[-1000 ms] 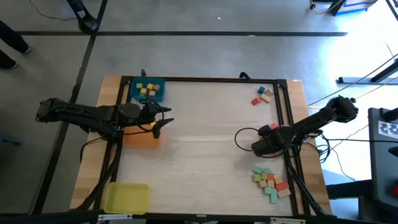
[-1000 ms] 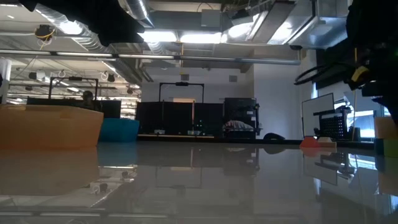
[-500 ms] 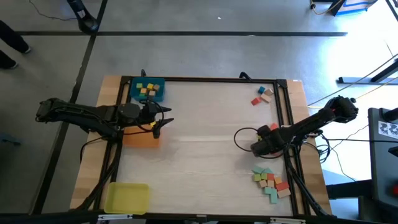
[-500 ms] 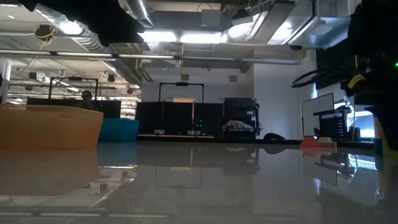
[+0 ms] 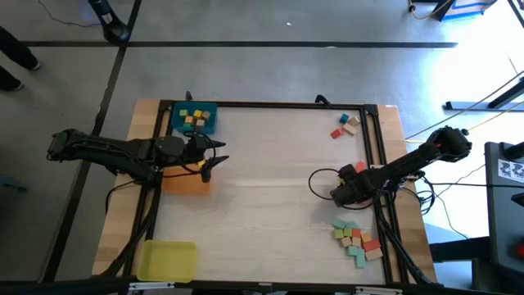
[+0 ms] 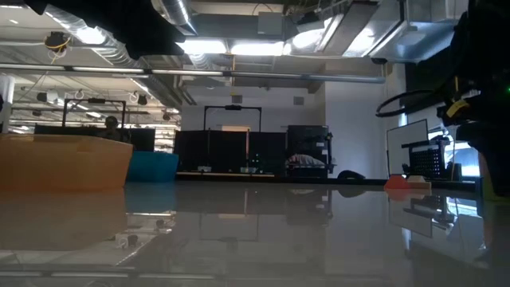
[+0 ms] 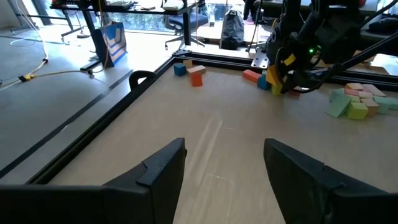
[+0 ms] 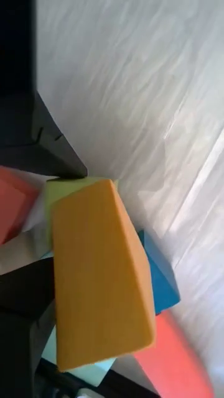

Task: Sort blocks by size
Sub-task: Put the light green cube block into the blue bin

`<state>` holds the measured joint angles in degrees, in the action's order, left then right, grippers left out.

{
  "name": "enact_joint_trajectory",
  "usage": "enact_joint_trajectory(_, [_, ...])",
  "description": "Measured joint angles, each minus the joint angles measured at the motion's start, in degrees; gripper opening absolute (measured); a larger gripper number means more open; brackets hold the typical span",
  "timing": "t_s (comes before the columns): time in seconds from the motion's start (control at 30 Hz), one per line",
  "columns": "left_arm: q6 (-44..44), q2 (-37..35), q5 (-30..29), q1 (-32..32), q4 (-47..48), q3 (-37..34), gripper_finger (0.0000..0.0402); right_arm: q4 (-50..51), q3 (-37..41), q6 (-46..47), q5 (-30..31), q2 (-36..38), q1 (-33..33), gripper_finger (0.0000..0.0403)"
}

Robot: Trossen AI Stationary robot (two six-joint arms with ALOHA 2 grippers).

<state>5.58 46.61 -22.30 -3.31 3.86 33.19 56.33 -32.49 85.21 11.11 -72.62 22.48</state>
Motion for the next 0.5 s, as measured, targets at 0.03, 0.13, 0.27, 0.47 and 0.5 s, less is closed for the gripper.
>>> enact_joint_trajectory(0.03, [0.0,0.0,0.0,0.0,0.0,0.0,0.0205,-0.3,0.0,-0.3,0.2,0.0,0.0,0.0198])
enact_joint_trajectory(0.13, [0.0,0.0,0.0,0.0,0.2,0.0,0.0205,-1.3,0.0,-1.5,1.3,0.0,0.0,0.0172])
enact_joint_trajectory(0.27, [0.0,0.0,0.0,0.0,0.4,0.0,0.0205,-1.9,0.0,-5.7,1.3,0.0,0.0,0.0147])
enact_joint_trajectory(0.47, [-0.8,0.0,0.0,0.0,0.3,0.0,0.0205,-2.5,-2.3,-12.7,-0.9,0.0,0.0,0.0143])
enact_joint_trajectory(0.5, [-1.0,0.0,0.0,0.0,0.3,0.0,0.0205,-2.6,-3.2,-13.9,-0.8,0.0,0.0,0.0145])
